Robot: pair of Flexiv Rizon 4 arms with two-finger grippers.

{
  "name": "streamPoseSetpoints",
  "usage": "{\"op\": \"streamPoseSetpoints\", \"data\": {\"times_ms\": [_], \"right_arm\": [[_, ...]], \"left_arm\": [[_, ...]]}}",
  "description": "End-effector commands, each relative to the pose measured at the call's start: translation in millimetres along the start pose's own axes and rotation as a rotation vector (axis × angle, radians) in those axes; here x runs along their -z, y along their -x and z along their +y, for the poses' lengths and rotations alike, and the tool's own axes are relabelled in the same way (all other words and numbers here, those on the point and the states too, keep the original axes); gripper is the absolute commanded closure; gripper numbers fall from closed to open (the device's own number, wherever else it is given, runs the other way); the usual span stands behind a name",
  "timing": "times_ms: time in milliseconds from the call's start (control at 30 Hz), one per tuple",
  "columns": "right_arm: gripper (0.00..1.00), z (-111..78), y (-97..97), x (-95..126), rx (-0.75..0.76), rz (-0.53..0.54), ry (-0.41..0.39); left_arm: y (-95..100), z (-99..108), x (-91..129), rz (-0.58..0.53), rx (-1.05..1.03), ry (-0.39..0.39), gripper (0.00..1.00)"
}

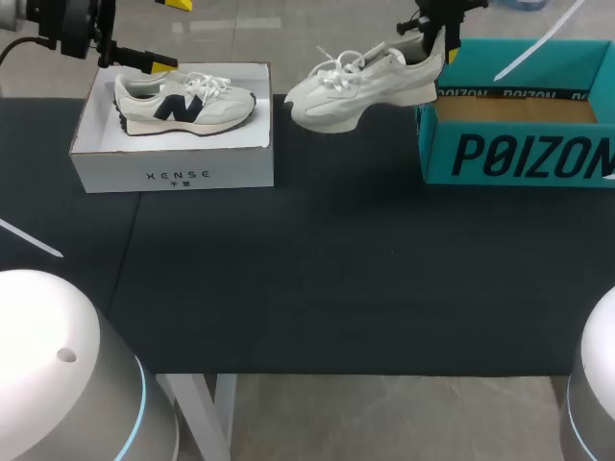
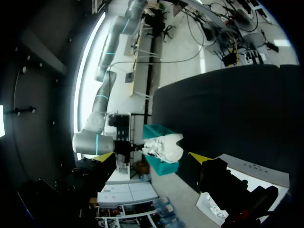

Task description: Take the shoe out of the shoebox, open the shoe tongue, remove and reinsert the insole, then place the shoe into the shoebox

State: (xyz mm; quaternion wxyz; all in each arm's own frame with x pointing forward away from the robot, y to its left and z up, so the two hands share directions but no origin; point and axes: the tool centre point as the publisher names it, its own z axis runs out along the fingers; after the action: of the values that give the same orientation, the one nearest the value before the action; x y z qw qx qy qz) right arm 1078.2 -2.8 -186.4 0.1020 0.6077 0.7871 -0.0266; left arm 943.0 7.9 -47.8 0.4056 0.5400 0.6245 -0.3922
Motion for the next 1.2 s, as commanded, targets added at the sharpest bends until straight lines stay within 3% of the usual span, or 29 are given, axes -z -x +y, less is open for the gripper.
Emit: {"op": "streamPoseSetpoints", "data": {"times_ms": [33, 133, 533, 700, 1200], "right_arm": [[1.0, -12.2, 16.6, 22, -0.063, -0.088, 0.049], [1.0, -15.8, 39.9, 25, -0.107, -0.138, 0.033], [1.0, -42.3, 136.9, 23, -0.289, -0.122, -0.044], [1.0, -49.4, 175.4, 11, -0.333, -0.058, -0.071], [1.0, -52.0, 180.4, 12, -0.312, -0.05, -0.062]], "left_arm": [[0.3, 0, 0, 0.003, 0.0, -0.002, 0.0], [0.3, 0, 0, 0.003, 0.0, -0.002, 0.0], [0.3, 0, 0, 0.003, 0.0, -0.002, 0.0], [0.3, 0, 0, 0.003, 0.0, -0.002, 0.0], [0.3, 0, 0, 0.003, 0.0, -0.002, 0.0]]}}
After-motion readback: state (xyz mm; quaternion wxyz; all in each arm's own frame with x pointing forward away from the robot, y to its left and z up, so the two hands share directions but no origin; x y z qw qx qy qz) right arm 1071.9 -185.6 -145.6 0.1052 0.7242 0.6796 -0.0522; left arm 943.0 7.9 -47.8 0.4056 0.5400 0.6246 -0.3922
